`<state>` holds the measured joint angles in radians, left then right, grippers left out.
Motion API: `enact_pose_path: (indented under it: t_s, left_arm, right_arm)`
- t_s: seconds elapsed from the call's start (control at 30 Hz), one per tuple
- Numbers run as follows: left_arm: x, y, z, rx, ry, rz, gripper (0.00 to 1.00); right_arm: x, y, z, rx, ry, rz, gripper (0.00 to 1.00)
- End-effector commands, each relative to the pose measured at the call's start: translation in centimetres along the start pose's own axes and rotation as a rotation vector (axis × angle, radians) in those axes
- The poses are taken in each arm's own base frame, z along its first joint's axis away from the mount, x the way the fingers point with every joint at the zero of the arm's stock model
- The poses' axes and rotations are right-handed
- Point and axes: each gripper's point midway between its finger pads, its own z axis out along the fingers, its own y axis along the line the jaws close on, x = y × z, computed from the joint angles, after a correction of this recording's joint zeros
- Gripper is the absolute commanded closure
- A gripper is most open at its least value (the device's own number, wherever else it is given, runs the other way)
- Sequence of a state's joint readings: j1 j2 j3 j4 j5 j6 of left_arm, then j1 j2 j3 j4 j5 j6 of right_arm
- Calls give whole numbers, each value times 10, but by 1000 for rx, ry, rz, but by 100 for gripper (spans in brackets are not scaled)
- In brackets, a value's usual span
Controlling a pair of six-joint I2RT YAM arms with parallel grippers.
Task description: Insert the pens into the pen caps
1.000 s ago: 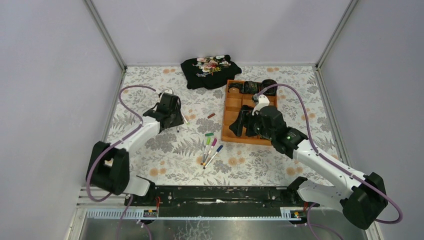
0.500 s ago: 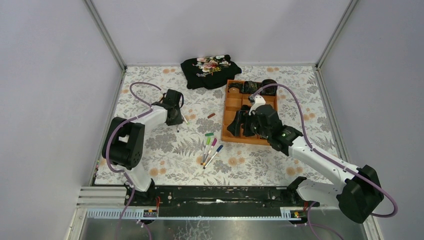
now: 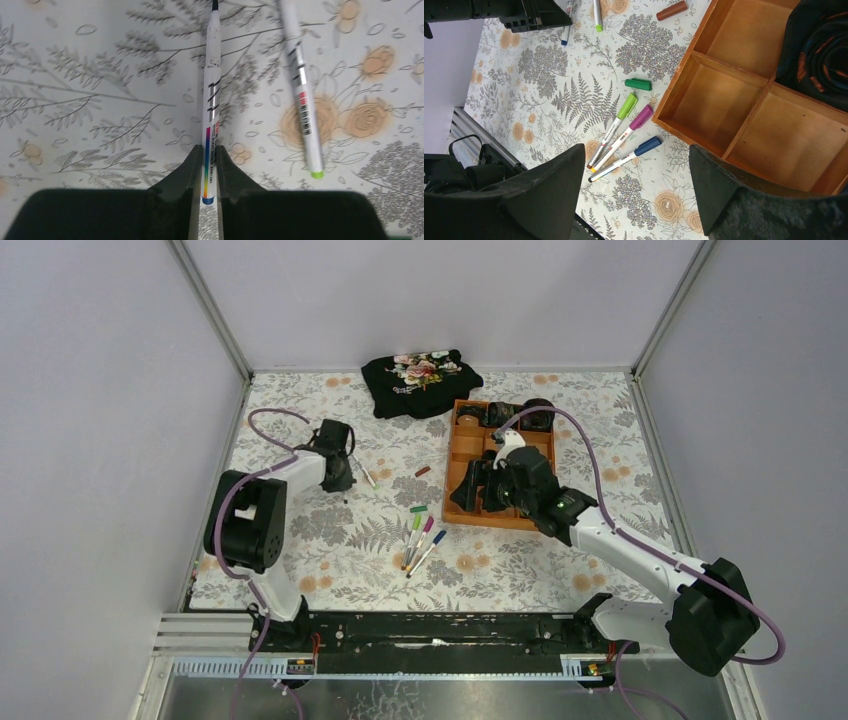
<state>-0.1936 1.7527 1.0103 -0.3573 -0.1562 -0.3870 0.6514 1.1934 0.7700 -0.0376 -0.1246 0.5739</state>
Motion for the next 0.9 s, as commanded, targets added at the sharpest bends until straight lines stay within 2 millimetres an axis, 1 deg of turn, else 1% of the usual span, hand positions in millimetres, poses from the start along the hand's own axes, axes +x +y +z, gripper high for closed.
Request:
enact_pose_path:
  t_s: [0.0, 0.07, 0.13, 0.23, 0.33, 0.4, 0.43, 0.53, 0.6, 0.67, 0.87]
  left_arm:
    - [-5, 2, -12, 58, -44, -49, 100]
    - [-12, -12, -30, 150, -72, -48, 100]
    - [-16, -33, -55, 285, -87, -34, 100]
    - [-11, -79, -103, 590, -90, 70, 100]
    - [12, -121, -157, 867, -96, 273, 100]
    - [28, -139, -192, 998, -135, 395, 100]
    - [38, -145, -207, 1075, -138, 433, 100]
    - [49, -153, -243, 1229, -174, 463, 100]
    - [53, -154, -257, 1288, -195, 474, 100]
    - [58, -154, -266, 1328, -201, 493, 100]
    - [70, -153, -272, 1367, -184, 522, 100]
  right_arm:
    - [-36, 24, -7, -79, -94, 9, 19]
    - [-40, 29, -10, -93, -104, 20, 19]
    - [-45, 34, -14, -110, -117, 29, 19]
    - [-58, 46, -23, -152, -150, 44, 18]
    - [-69, 63, -30, -225, -186, 66, 14]
    - [-74, 75, -33, -283, -196, 82, 12]
    - [-77, 80, -34, -307, -202, 90, 12]
    - [-81, 88, -31, -347, -200, 128, 11]
    - [-82, 94, -29, -375, -189, 149, 11]
    - [-83, 103, -29, -428, -180, 166, 11]
    - [-86, 127, -29, -575, -156, 189, 13]
